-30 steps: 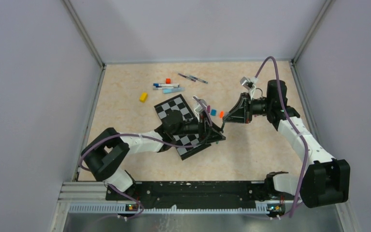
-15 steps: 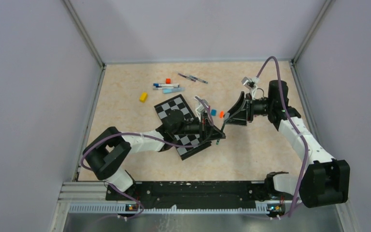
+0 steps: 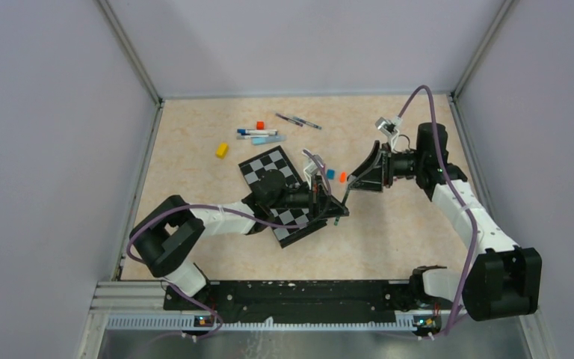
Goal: Open the pen caps
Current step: Pick up the pen from the center of the board, then open the pen cap from the pen.
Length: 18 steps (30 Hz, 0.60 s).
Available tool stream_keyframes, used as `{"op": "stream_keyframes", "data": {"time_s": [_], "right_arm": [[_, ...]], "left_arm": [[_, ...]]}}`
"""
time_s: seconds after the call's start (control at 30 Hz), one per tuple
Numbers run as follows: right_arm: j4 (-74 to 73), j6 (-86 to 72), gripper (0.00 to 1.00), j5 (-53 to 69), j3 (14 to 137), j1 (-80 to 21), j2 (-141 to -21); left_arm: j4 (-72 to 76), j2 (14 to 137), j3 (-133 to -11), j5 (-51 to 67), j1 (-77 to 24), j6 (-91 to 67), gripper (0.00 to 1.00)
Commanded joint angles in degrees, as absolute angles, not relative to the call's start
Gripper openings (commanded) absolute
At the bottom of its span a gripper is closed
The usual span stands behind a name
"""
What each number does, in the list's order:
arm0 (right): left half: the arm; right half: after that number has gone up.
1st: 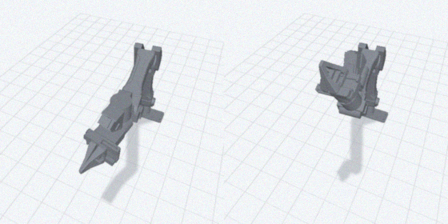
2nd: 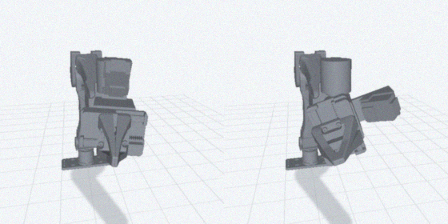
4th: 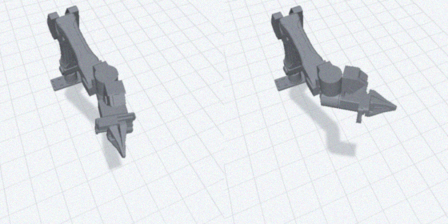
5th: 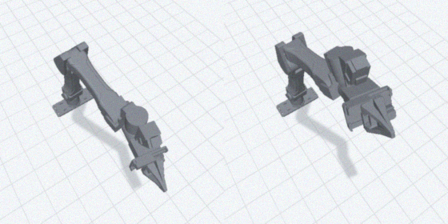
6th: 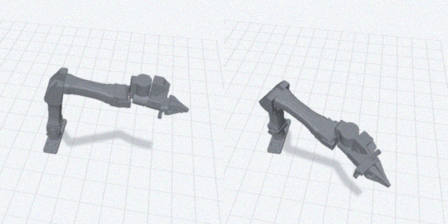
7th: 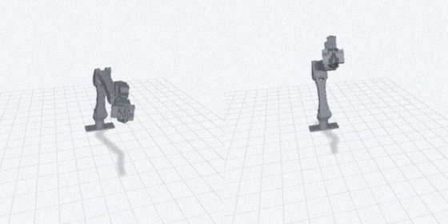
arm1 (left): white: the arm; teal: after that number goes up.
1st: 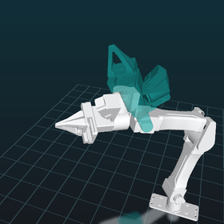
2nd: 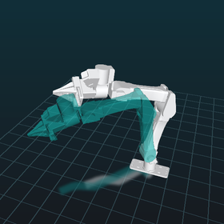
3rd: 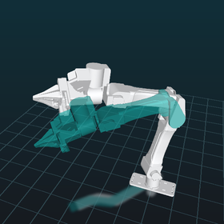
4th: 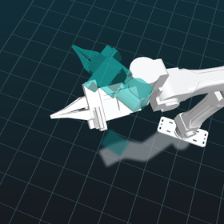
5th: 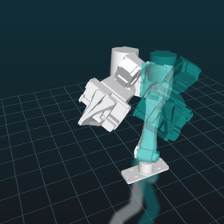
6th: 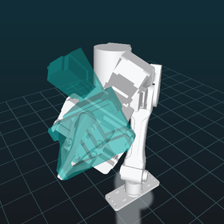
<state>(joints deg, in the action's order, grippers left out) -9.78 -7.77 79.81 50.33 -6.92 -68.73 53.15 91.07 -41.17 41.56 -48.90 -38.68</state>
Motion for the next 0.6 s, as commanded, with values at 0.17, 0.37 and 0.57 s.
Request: {"op": "stream_keyframes", "data": {"time_s": [0.17, 0.37, 0.57], "right_arm": [[-12.42, -6.88, 0.29, 77.92, 55.15, -9.17, -69.05], [-16.17, -3.81, 0.32, 77.03, 56.09, -9.36, -69.21], [-16.34, -3.85, 0.36, 76.26, 55.56, -9.95, -69.45]], "left_arm": [[54.07, 91.08, -42.93, 41.76, -49.04, -37.86, 0.00], [53.65, 90.45, -42.64, 41.05, -49.09, -37.40, 0.00], [53.60, 89.94, -42.41, 40.47, -49.07, -37.25, 0.00]]}}
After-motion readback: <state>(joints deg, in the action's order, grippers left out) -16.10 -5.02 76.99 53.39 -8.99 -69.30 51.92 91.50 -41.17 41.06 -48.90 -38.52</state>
